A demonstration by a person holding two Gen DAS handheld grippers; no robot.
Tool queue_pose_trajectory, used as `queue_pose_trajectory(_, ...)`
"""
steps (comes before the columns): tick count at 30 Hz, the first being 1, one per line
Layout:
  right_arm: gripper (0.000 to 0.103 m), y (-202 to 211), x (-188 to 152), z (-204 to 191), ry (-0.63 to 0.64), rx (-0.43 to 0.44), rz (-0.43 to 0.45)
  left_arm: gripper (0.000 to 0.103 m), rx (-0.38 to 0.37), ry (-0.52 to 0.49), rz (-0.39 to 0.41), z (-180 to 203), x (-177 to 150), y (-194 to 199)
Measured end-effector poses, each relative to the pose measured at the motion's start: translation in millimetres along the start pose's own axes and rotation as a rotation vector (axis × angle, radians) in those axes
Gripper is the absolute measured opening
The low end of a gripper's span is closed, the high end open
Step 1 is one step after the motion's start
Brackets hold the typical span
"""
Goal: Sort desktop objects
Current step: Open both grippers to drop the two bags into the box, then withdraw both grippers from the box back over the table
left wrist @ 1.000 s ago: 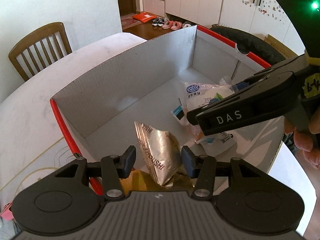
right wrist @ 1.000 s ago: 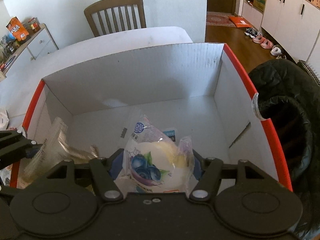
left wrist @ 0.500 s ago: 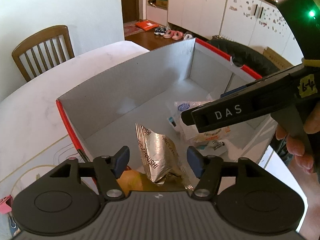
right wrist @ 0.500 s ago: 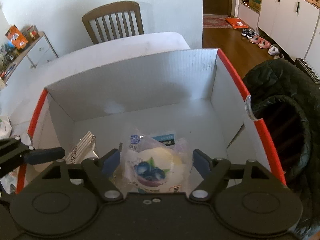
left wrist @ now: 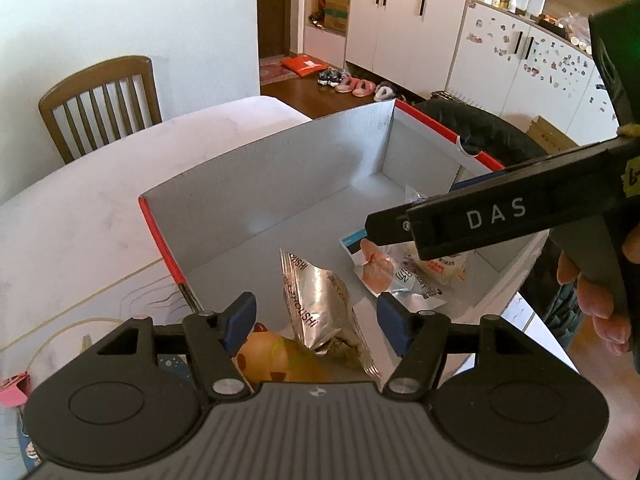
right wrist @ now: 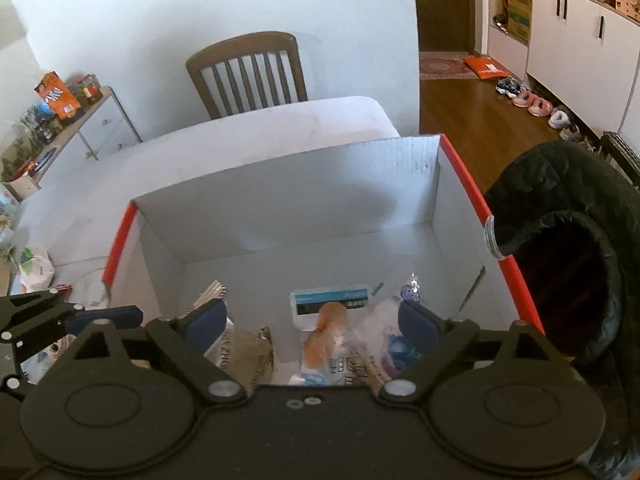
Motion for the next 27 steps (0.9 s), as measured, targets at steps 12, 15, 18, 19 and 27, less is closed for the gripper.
queue_pose_trajectory(12, 0.099, 19.8, -0.5, -22.5, 0.035, 0.033, 0.056, 0.079, -0.013, -0.005, 0.055, -3.9, -11.5, 24.6)
queue_pose_trajectory(15, 0.1, 23.0, -0.9, -28.1, 0.041, 0.036, 0.065, 0.084, -0.029, 0.014, 0.071, -7.4, -13.8, 32.3)
queue_pose_trajectory(18, 0.1, 26.3, -2.1, -34.5, 0.045, 0.038, 0.071, 0.086, -0.041, 0.034, 0.084, -12.8, -15.4, 40.2)
queue_pose_trajectory(19, 0.1, 27.1, -2.8, -36.5, 0.045, 0.039, 0.072, 0.086, -0.044, 0.041, 0.088, -15.0, -16.3, 42.7)
queue_pose_trajectory(27, 0.101, 38.2, -6.7, -61.0, 0.061, 0.039, 0.099, 0.1, -0.078, 0.083, 0.14, -35.4, -23.9, 69.8)
Point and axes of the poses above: each gripper's, at about its wrist camera, not at the fingertips, and y roughly against the way its jaws point, z to its right, x to its top, the point moved 3 cm from there along -y, roughly the way its jaws point, and after that the axes turned 11 degrees about x, right-handed, at the moved point
